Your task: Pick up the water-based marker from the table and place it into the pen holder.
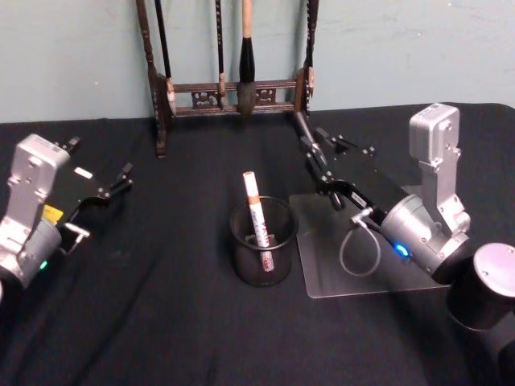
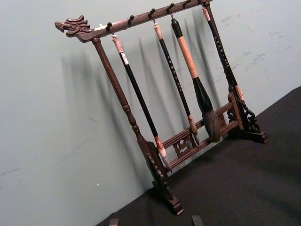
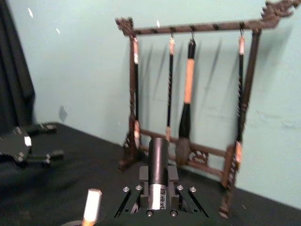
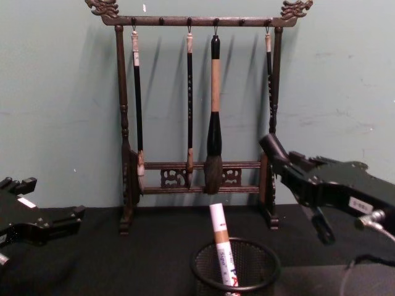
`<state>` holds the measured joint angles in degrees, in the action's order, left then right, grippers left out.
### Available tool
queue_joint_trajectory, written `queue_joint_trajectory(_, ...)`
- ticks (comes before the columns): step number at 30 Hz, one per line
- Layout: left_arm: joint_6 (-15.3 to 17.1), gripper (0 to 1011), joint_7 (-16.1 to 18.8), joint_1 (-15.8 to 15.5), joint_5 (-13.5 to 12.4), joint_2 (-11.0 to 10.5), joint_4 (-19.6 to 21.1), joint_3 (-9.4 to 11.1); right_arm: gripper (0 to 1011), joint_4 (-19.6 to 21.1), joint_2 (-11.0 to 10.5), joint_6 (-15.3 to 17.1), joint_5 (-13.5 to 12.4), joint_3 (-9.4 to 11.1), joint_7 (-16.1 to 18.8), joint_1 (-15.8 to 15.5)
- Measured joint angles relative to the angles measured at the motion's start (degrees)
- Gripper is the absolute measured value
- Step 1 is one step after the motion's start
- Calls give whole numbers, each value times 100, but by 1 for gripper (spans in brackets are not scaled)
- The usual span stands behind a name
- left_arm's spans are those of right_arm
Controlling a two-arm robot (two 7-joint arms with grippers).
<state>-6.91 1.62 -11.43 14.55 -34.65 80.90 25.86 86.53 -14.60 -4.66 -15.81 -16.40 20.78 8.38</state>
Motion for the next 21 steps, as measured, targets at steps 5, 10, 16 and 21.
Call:
queue_joint_trajectory(5, 0, 1001, 0, 0, 0, 0, 0, 0, 237, -205, 152, -380, -135, -122, 130, 123)
queue_joint_trajectory(10, 0, 1001, 0, 0, 0, 0, 0, 0, 237, -363, 255, -537, -235, -260, 248, 228)
queue_joint_trajectory(16, 0, 1001, 0, 0, 0, 0, 0, 0, 237, -519, 342, -633, -344, -419, 379, 326)
queue_joint_trajectory(21, 0, 1001, 0, 0, 0, 0, 0, 0, 237, -646, 375, -652, -372, -532, 420, 386)
